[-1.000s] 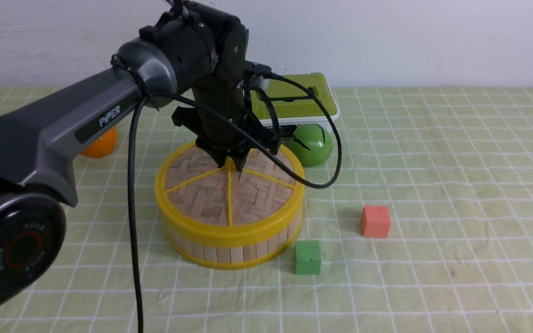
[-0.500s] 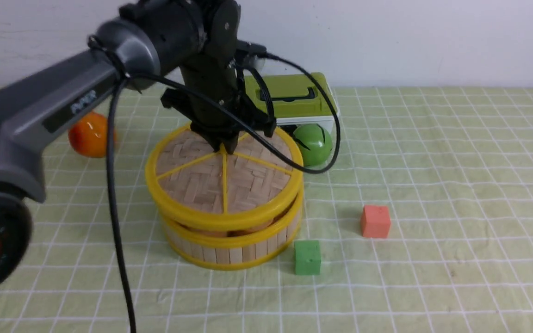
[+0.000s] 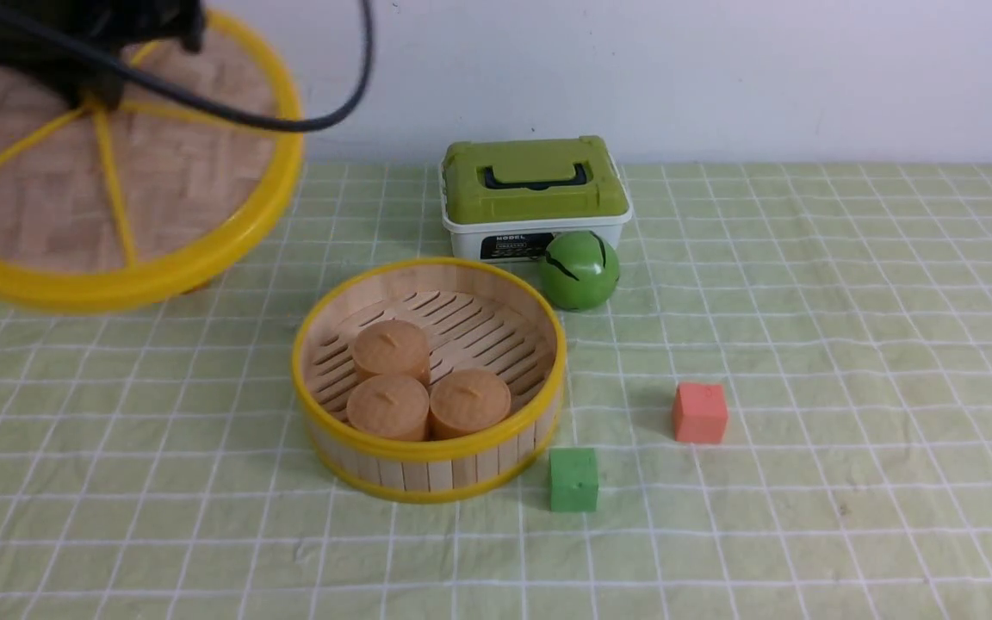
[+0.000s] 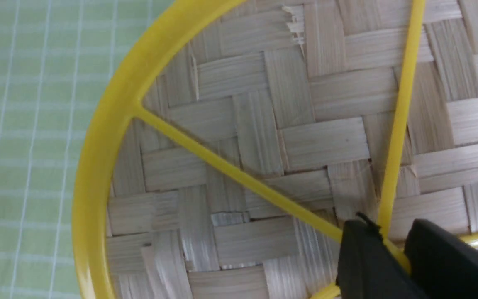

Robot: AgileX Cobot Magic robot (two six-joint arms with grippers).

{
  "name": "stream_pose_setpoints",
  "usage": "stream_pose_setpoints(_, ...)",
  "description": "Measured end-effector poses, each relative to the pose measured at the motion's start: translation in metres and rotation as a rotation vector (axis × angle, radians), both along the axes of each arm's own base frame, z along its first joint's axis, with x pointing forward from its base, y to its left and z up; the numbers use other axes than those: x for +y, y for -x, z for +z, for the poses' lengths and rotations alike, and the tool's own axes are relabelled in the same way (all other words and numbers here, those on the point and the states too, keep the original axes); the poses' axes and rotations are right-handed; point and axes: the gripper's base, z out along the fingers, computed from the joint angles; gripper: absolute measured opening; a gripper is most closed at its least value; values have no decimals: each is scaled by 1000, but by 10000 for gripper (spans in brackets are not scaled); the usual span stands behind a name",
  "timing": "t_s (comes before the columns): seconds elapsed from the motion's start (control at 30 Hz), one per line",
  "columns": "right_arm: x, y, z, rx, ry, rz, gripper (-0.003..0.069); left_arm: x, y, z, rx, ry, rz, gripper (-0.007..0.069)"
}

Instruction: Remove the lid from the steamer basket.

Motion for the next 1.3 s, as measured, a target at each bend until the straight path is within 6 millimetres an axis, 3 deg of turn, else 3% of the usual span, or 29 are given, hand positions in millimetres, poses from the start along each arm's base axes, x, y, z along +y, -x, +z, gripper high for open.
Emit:
stream_pose_setpoints(0.07,0,0,0,0,0,0,242,18,-3,-34,41,13,61,108)
stream_pose_setpoints(0.1,0,0,0,0,0,0,242,22,-3,-38,43,16,74,108)
stream_pose_setpoints(0.2,0,0,0,0,0,0,242,46,-10,-93,48,68,156,108)
stream_pose_setpoints(0.33,0,0,0,0,0,0,242,54,-23,-136,28,114,186,108)
stream_pose_setpoints(0.57,0,0,0,0,0,0,241,50,-51,-189,48,157,170,111)
stream_pose_setpoints(0.73,0,0,0,0,0,0,241,46,-57,-199,42,218,190,207)
stream_pose_setpoints(0.8,0,0,0,0,0,0,241,45,-57,-196,21,255,203,300)
stream_pose_setpoints(0.87,0,0,0,0,0,0,241,43,-55,-187,1,279,211,347)
stream_pose_setpoints(1.03,0,0,0,0,0,0,241,43,-35,-134,-112,290,188,300)
stream_pose_setpoints(1.07,0,0,0,0,0,0,241,43,-17,-97,-203,294,167,230)
stream_pose_setpoints(1.17,0,0,0,0,0,0,241,41,31,-36,-390,322,133,101)
stream_pose_setpoints(1.23,0,0,0,0,0,0,241,39,65,-6,-509,342,102,13)
stream_pose_setpoints(1.3,0,0,0,0,0,0,241,37,106,15,-622,351,62,-13)
